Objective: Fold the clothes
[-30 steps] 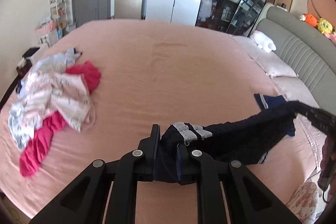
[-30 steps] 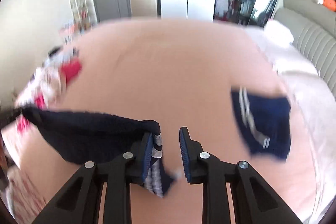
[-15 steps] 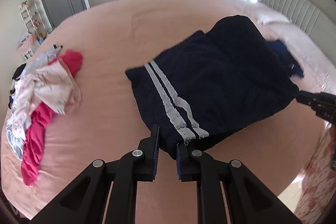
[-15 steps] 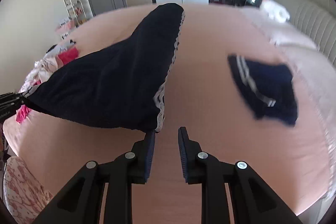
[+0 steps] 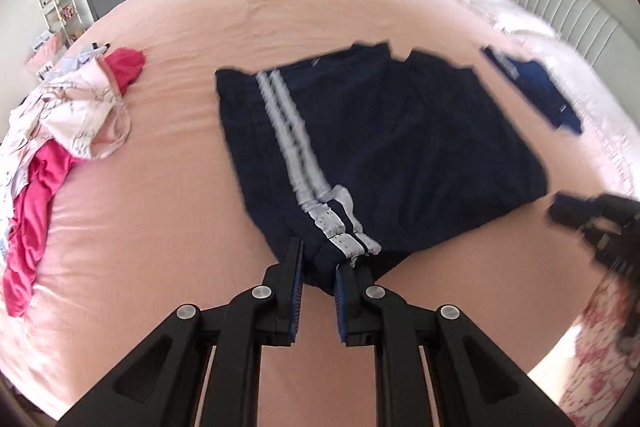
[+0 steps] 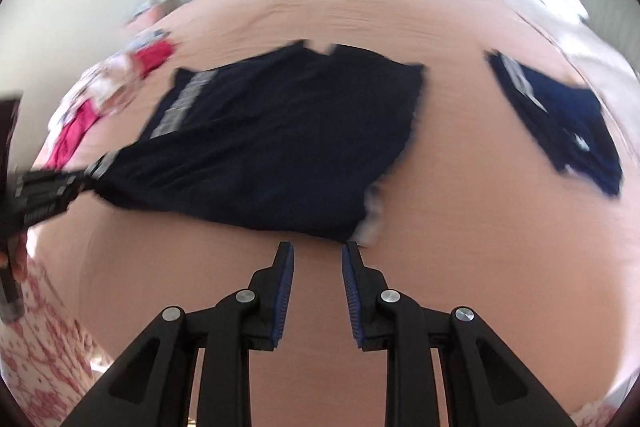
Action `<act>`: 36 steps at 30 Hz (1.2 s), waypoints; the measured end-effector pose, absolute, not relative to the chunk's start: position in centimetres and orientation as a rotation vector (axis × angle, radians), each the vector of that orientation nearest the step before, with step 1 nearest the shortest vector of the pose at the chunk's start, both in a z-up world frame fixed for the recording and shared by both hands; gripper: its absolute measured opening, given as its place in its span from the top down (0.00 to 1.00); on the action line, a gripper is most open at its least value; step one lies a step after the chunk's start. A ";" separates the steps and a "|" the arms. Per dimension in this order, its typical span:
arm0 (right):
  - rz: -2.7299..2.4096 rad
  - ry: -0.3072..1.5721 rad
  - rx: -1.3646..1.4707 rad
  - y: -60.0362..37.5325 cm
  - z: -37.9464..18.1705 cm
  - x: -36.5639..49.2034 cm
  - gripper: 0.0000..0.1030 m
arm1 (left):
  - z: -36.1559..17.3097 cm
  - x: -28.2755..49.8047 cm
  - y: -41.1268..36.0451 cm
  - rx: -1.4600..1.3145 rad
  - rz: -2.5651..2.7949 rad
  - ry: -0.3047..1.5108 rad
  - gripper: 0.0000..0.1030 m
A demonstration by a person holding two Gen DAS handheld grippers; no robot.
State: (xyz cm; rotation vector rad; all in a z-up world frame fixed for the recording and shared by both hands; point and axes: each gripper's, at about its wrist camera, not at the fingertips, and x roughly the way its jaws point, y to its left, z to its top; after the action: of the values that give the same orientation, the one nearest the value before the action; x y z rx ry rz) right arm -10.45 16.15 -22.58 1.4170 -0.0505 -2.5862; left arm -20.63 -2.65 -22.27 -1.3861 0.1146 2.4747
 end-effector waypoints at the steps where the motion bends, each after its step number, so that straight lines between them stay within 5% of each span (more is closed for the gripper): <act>1: -2.553 -0.017 1.360 14.1 -21.9 -10.6 0.77 | -21.5 -20.6 -2.5 -1.360 2.486 0.100 0.89; 5: -2.512 0.142 1.204 7.0 -20.9 -12.3 0.52 | -18.8 -20.7 -2.3 -1.263 2.522 0.031 0.89; 14: -2.826 -0.353 1.212 8.8 -20.9 -14.7 0.52 | -17.2 -21.0 -2.1 -1.194 2.572 -0.054 0.89; 22: -3.025 -0.175 1.370 15.3 -22.1 -13.0 0.53 | -17.5 -20.6 -2.6 -1.168 2.629 -0.125 0.89; 32: -2.864 -0.385 1.547 24.4 -23.3 -11.9 0.52 | -17.8 -21.0 -4.2 -1.203 2.610 -0.173 0.89; 36: -2.539 -0.039 1.539 18.0 -23.5 -12.7 0.52 | -17.8 -21.0 -3.3 -1.200 2.596 -0.155 0.89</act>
State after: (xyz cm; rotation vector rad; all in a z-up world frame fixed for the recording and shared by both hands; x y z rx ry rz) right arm -12.71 17.96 -23.47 1.5392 -0.0386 -2.5393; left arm -21.03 -3.31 -17.81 -1.2001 -0.1548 2.5961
